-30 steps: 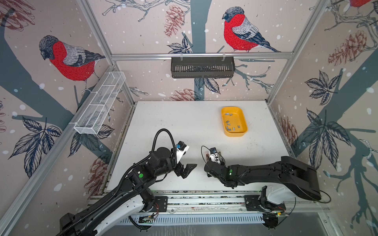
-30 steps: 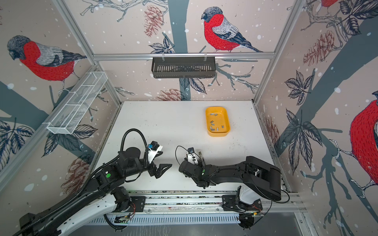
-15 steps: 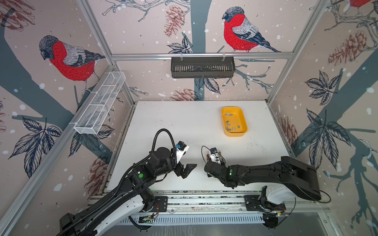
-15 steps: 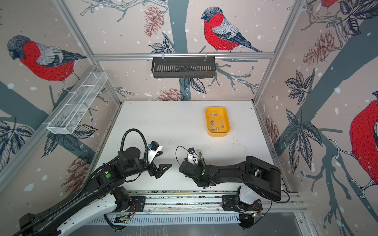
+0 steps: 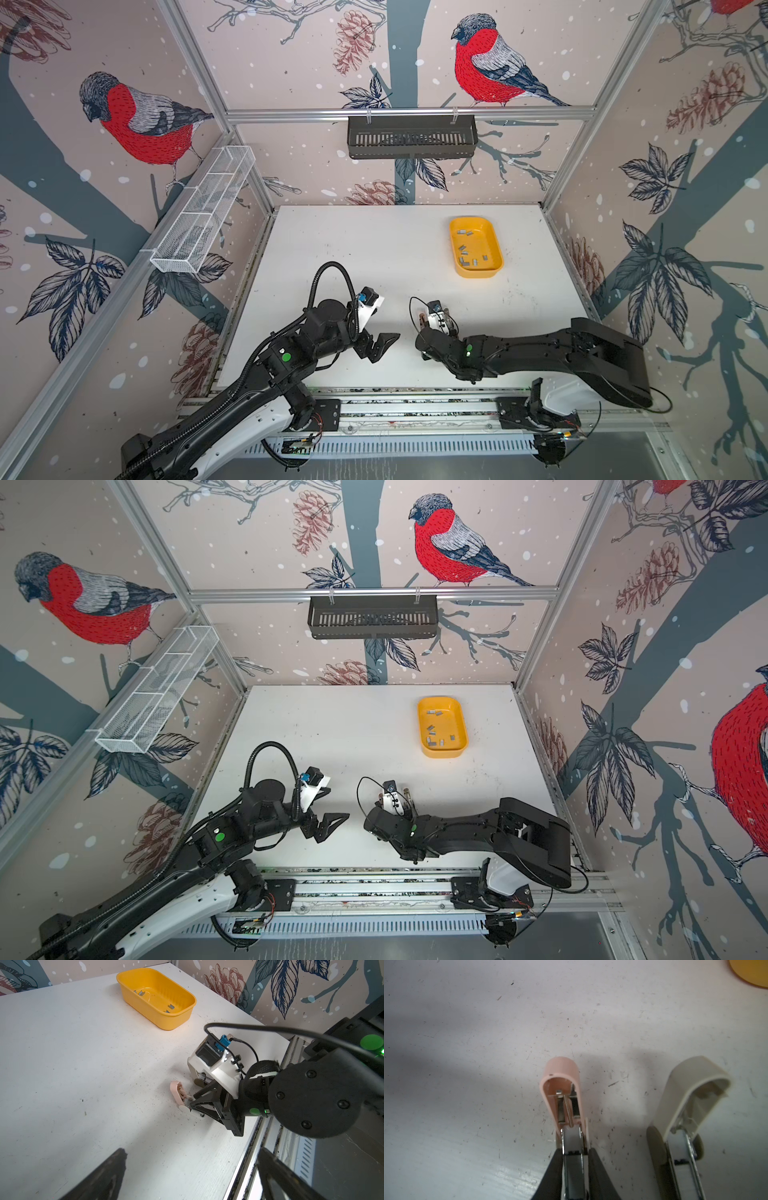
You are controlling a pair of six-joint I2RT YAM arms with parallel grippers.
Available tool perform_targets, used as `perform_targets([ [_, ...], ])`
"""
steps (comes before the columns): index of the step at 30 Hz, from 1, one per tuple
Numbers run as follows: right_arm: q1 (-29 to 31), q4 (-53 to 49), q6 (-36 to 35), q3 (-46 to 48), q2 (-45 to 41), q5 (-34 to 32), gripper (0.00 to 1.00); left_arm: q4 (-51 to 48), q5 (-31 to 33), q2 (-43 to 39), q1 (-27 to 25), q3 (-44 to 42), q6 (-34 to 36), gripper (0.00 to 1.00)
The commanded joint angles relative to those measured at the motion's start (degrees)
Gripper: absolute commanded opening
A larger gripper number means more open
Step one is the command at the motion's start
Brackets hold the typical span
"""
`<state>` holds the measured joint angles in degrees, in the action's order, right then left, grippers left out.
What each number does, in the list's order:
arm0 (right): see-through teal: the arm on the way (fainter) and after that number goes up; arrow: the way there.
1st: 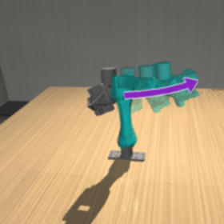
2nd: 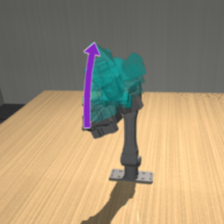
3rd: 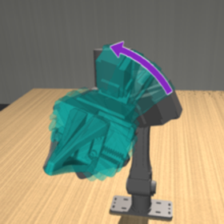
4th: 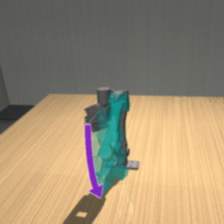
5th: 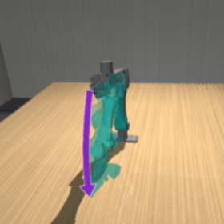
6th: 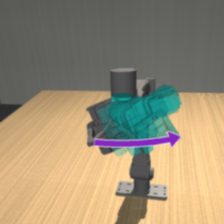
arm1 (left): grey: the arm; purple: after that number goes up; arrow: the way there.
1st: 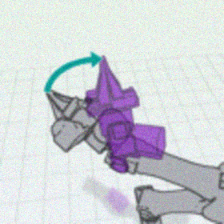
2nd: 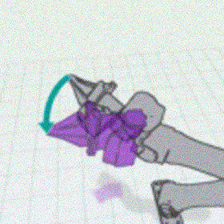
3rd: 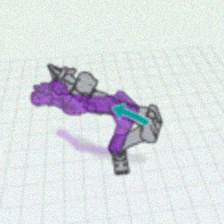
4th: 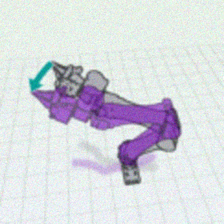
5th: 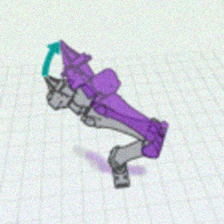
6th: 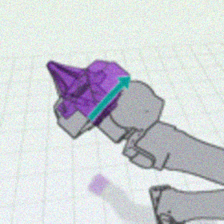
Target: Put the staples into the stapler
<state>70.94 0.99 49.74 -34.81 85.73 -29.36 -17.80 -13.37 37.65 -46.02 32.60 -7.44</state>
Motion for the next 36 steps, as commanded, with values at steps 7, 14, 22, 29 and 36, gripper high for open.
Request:
perform_targets([
  [7,-0.05,-0.1,0.46,0.08,-1.29,-0.9,0.26,2.07,-0.17,0.04,0.08,-0.08,-0.12,0.98],
  [14,-0.09,-0.92,-0.32,-0.13,-3.76,-1.51,0.28,2.17,-0.26,-0.06,0.12,-0.17,-0.11,0.98],
  [22,-0.1,-1.88,-0.92,0.04,-7.26,-1.86,0.35,2.23,-0.24,0.01,0.05,-0.11,-0.12,0.98],
  [29,-0.04,-5.47,-1.66,1.73,-14.4,-2.4,0.46,2.21,-0.71,0.23,0.06,-0.08,-0.03,0.98],
  [36,-0.09,-11.04,-0.96,5.14,-27.09,-2.22,0.51,2.74,-0.02,2.21,0.06,2.28,0.46,0.97],
])
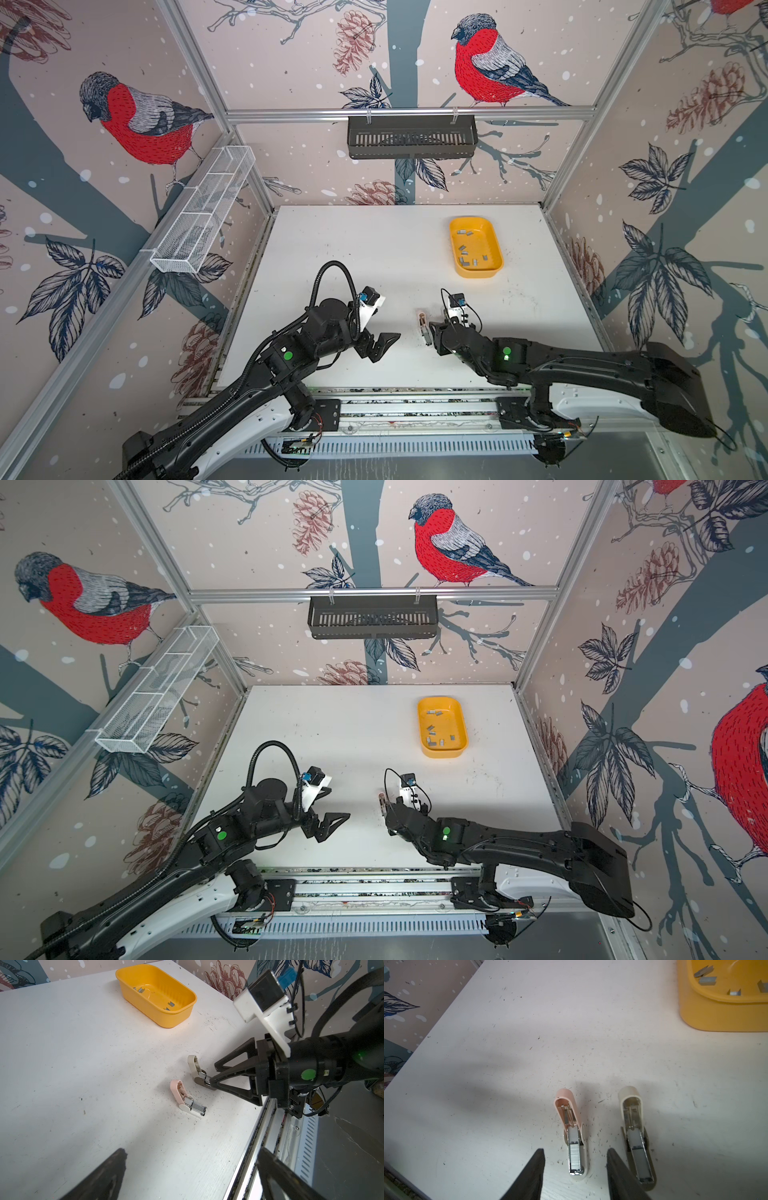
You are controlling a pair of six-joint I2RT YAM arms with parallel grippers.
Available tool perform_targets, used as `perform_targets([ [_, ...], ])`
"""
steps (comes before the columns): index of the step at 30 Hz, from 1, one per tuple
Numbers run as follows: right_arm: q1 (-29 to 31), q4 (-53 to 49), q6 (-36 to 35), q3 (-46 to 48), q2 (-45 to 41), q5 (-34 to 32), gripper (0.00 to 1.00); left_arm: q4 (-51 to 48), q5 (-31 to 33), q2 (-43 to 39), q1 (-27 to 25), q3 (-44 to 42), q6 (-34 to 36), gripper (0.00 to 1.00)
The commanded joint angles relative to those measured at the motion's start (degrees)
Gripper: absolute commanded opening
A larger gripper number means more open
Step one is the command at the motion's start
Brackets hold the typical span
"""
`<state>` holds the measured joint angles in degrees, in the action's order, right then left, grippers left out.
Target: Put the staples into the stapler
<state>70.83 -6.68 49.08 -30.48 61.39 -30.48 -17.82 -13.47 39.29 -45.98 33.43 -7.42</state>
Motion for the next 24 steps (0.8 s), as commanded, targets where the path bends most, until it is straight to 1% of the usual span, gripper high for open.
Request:
perform_targets([
  [1,0.01,-4.15,-0.3,1.34,-4.32,-1.11,0.51,3.88,0.41,1.28,0.03,2.35,-0.41,0.97],
  [3,-0.05,-5.53,-0.34,2.27,-7.14,-1.02,0.51,6.31,0.42,3.47,0.05,4.49,-2.15,0.97],
  [7,-0.08,-7.87,-0.51,3.97,-11.79,-0.39,0.52,10.05,-1.05,11.45,1.23,9.41,-2.34,0.97],
  [10,-0.05,-9.43,0.2,5.39,-15.41,0.59,0.52,11.79,-3.25,18.61,3.01,13.29,-2.07,0.97],
  [14,-0.03,-8.95,0.09,9.02,-19.68,1.43,0.54,15.23,-6.91,27.17,4.51,18.89,-1.27,0.97],
  [17,-0.22,-10.43,0.67,10.1,-21.88,1.47,0.54,16.61,-10.79,33.06,6.12,24.3,-0.65,0.97],
  [19,-0.5,-12.13,1.84,10.26,-22.69,1.02,0.55,16.61,-13.05,36.69,6.94,28.84,0.96,0.97],
  [21,-1.18,-13.64,3.13,10.36,-23.14,1.35,0.56,17.05,-13.61,39.53,7.51,31.78,2.9,0.97],
  [24,-3.5,-14.33,3.78,10.69,-23.56,4.86,0.58,19.25,-15.87,42.85,9.05,33.91,3.45,0.97],
])
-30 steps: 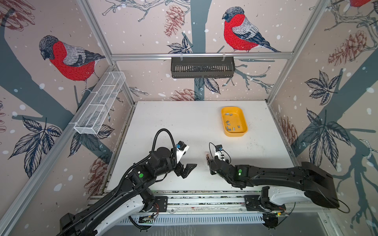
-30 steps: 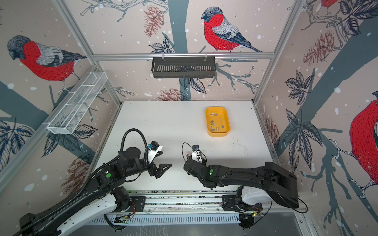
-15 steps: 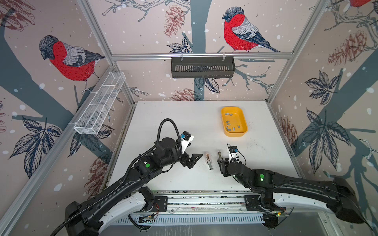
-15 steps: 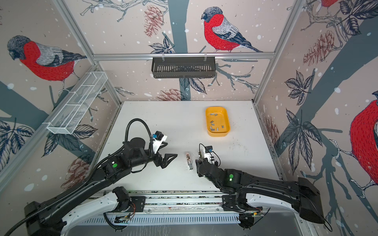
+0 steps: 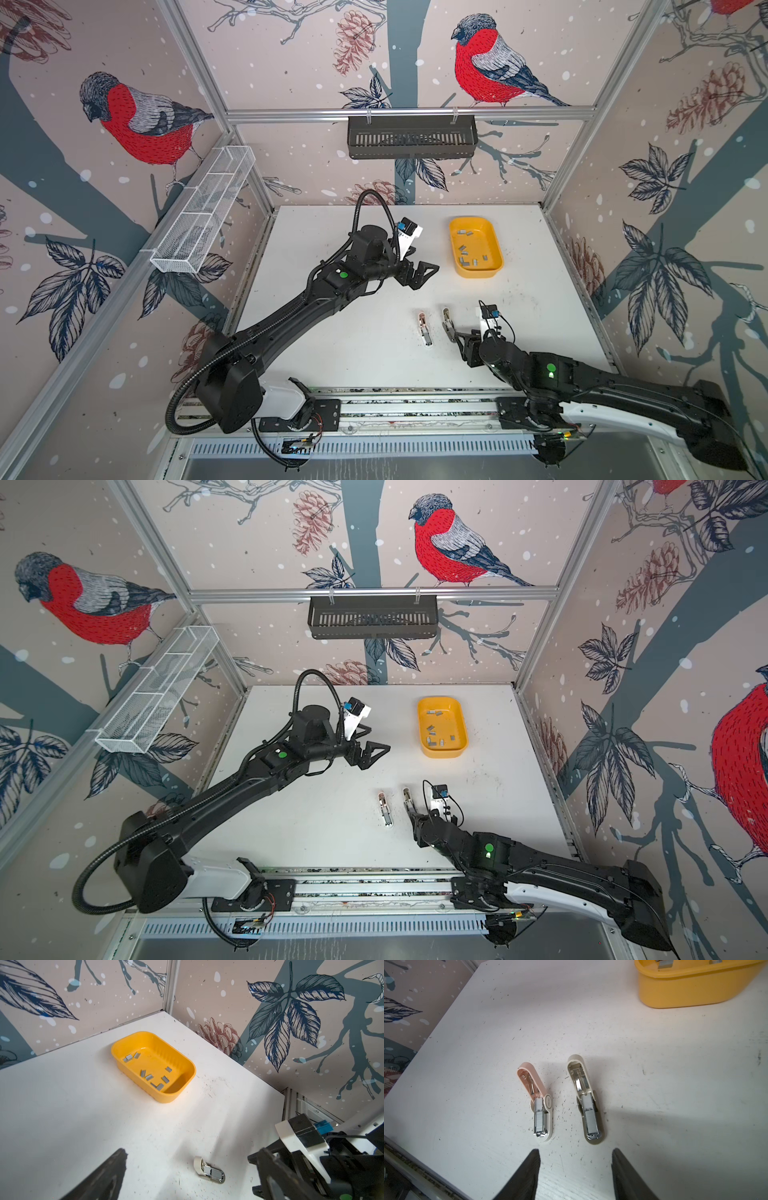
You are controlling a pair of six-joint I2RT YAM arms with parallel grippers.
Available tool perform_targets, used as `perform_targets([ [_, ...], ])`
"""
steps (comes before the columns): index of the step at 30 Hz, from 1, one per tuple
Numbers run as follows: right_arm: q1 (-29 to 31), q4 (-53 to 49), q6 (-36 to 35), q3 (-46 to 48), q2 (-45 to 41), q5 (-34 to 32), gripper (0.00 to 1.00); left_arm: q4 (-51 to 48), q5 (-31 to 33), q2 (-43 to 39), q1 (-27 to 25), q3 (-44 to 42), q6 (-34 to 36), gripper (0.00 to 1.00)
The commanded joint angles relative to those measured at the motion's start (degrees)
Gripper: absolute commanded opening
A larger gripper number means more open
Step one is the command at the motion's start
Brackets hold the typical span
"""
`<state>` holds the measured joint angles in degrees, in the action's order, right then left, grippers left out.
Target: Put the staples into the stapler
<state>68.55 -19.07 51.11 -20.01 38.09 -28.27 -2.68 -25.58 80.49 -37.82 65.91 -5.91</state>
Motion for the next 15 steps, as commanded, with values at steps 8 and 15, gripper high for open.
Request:
perform_targets([
  [8,-11.02,2.37,0.48,1.85,2.72,16.73,0.51,0.91,-10.45,4.17,4.53,2.51,2.77,0.97],
  [15,-12.22,6.36,-0.75,1.84,10.17,20.0,0.45,3.17,-10.14,-1.87,4.54,-0.43,3.27,0.97],
])
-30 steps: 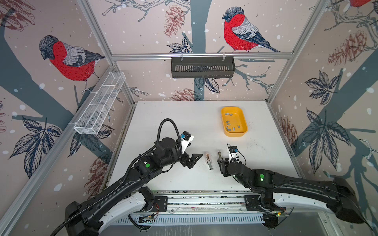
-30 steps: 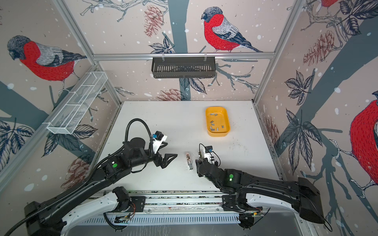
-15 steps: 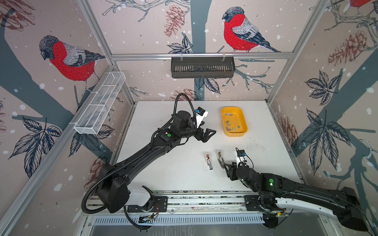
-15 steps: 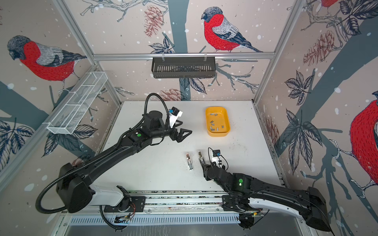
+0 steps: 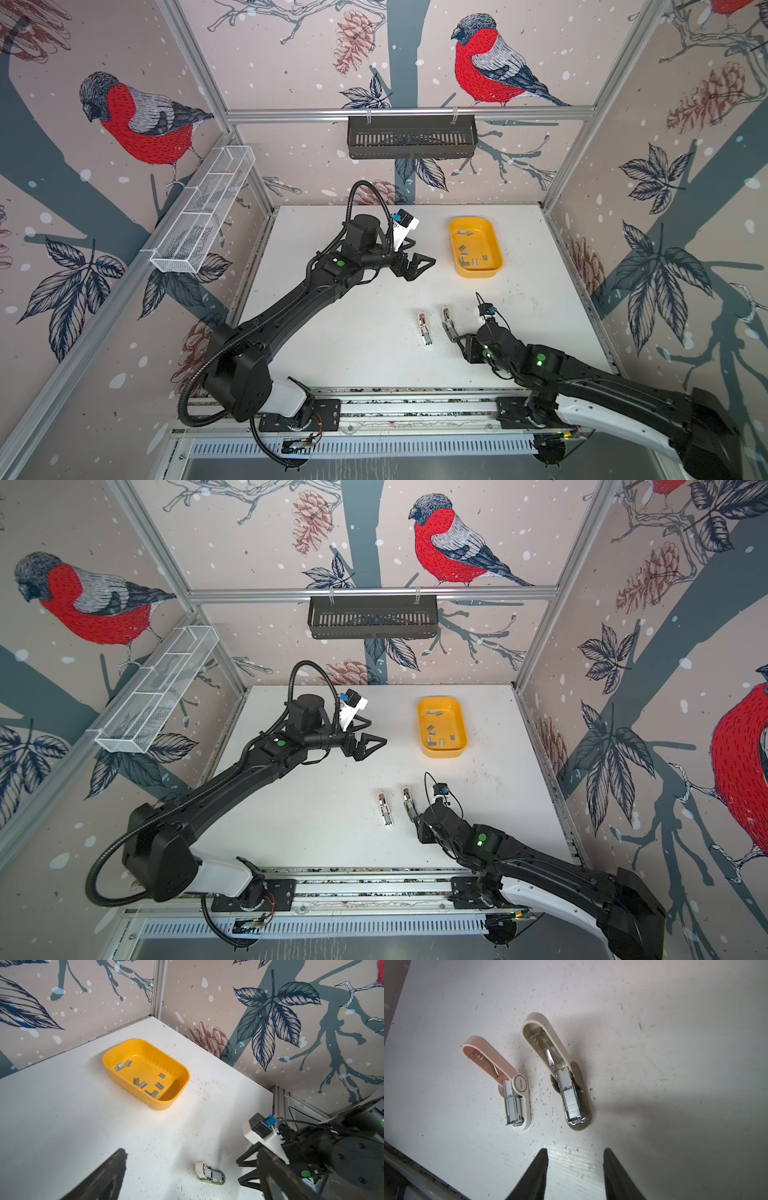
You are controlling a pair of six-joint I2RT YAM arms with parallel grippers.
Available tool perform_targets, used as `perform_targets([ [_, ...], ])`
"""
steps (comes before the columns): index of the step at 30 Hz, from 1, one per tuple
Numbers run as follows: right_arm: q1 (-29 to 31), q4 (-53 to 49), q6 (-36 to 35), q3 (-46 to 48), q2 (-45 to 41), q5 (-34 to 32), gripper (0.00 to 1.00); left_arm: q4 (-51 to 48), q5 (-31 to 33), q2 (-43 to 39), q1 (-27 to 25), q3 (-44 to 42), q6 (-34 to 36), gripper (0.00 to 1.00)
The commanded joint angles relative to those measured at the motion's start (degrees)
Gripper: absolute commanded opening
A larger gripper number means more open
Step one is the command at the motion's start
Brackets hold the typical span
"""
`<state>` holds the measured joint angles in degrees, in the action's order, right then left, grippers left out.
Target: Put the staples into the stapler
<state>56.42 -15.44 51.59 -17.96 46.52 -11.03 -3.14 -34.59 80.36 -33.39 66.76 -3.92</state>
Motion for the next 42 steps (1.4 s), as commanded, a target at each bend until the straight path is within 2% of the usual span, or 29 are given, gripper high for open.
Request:
perform_targets([
  [1,-0.16,2.74,-1.07,-0.4,2.96,2.46,0.43,4.3,-1.14,-2.64,0.1,-1.95,1.29,0.97],
  [5,-0.36,4.62,-1.44,-1.06,6.68,2.64,0.36,5.0,-0.68,-4.47,0.07,-2.77,1.64,0.97],
  [12,-0.83,4.68,-2.5,-4.41,13.73,2.77,0.35,4.46,-2.55,-4.77,0.08,-2.69,2.52,0.97],
  [18,-0.8,4.55,-1.4,-5.03,16.42,1.4,0.34,4.54,-2.87,-5.12,0.09,-2.82,2.69,0.97],
  [26,-1.8,2.78,0.28,-4.49,16.13,-1.79,0.28,4.28,-2.72,-5.28,0.03,-2.68,2.76,0.97],
  [35,-3.6,2.38,-0.84,-4.25,15.59,-1.58,0.24,3.84,-2.45,-5.3,0.01,-2.59,2.96,0.97],
  [37,-3.37,3.66,-2.16,-4.13,14.69,0.16,0.21,3.8,-2.59,-5.21,-0.01,-2.6,2.96,0.97],
  [42,-2.88,6.66,-3.69,-2.83,12.17,2.34,0.28,3.83,-2.83,-5.03,0.01,-2.59,2.73,0.97],
])
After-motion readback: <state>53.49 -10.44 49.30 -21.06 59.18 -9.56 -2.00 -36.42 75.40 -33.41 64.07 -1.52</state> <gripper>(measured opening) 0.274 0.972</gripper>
